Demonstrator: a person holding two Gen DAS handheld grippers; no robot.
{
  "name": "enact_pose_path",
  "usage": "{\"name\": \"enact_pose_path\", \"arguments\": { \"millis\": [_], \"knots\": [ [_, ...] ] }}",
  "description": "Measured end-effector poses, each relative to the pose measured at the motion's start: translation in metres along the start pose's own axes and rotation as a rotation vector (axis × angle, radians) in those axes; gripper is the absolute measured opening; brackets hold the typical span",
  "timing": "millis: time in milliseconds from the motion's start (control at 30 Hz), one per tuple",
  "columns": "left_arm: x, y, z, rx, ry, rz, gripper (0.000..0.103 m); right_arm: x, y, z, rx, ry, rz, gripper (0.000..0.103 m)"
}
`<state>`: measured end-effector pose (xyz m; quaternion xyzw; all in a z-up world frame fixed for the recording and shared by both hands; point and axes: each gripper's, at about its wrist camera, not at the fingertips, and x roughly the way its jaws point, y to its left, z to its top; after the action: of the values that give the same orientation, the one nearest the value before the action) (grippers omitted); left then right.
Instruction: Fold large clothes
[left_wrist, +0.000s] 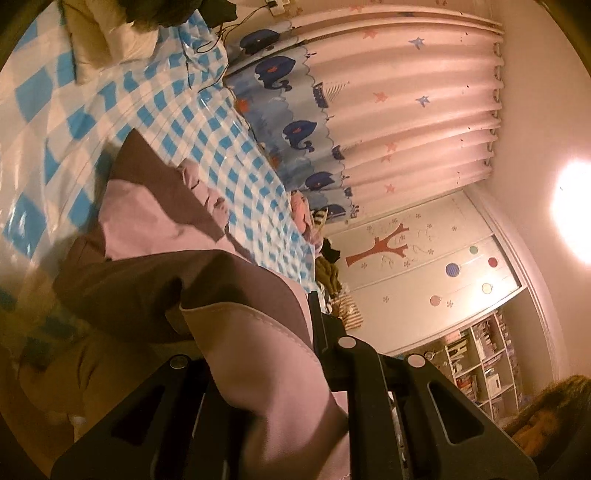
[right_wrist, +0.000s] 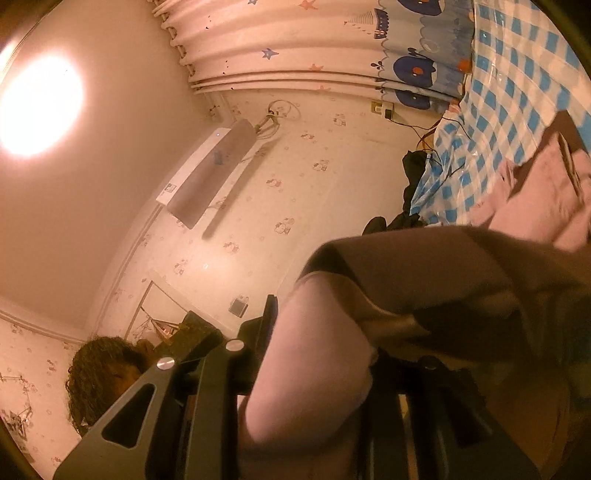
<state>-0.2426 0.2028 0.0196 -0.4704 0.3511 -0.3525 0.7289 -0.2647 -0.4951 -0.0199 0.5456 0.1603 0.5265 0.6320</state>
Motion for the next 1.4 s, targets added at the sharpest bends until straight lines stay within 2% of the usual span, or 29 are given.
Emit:
{"name": "enact_pose_path", "arguments": {
  "millis": [167, 333, 600, 733, 900, 1033, 1200, 1233, 1267, 1300, 1333, 1367, 1400],
  "knots": [
    [0.023, 0.007, 0.034, -0.032, -0.016, -0.005, 0.010, 0.023, -0.012, 0.036, 0.008, -0.004, -0.025, 0.025],
    [0.061, 0.022, 0.082, -0.087, -0.029, 0.011, 0.010, 0.044, -0.037, 0.080, 0.043, -0.027, -0.072, 0.025],
    [0.123, 0.068, 0.148, -0.188, -0.043, 0.069, 0.010, 0.073, -0.105, 0.148, 0.137, -0.063, -0.206, 0.025],
    [0.153, 0.098, 0.174, -0.240, -0.041, 0.120, 0.010, 0.081, -0.143, 0.171, 0.191, -0.077, -0.281, 0.025],
    [0.184, 0.142, 0.190, -0.317, -0.041, 0.190, 0.012, 0.079, -0.202, 0.184, 0.299, -0.093, -0.388, 0.025],
    [0.203, 0.179, 0.193, -0.390, -0.049, 0.250, 0.016, 0.077, -0.241, 0.186, 0.373, -0.093, -0.459, 0.028],
    [0.220, 0.206, 0.192, -0.429, -0.047, 0.292, 0.019, 0.072, -0.269, 0.188, 0.446, -0.092, -0.472, 0.034],
    [0.220, 0.205, 0.193, -0.429, -0.047, 0.283, 0.027, 0.072, -0.269, 0.188, 0.453, -0.089, -0.457, 0.042],
    [0.219, 0.202, 0.195, -0.428, -0.051, 0.259, 0.039, 0.071, -0.269, 0.189, 0.459, -0.089, -0.434, 0.052],
    [0.217, 0.198, 0.196, -0.428, -0.057, 0.235, 0.046, 0.071, -0.266, 0.189, 0.463, -0.092, -0.422, 0.056],
    [0.214, 0.192, 0.198, -0.432, -0.071, 0.209, 0.059, 0.071, -0.262, 0.190, 0.470, -0.100, -0.400, 0.066],
    [0.210, 0.184, 0.201, -0.439, -0.090, 0.176, 0.072, 0.072, -0.259, 0.190, 0.469, -0.102, -0.390, 0.080],
    [0.205, 0.176, 0.203, -0.446, -0.111, 0.133, 0.079, 0.073, -0.252, 0.191, 0.457, -0.112, -0.365, 0.086]
  ]
}}
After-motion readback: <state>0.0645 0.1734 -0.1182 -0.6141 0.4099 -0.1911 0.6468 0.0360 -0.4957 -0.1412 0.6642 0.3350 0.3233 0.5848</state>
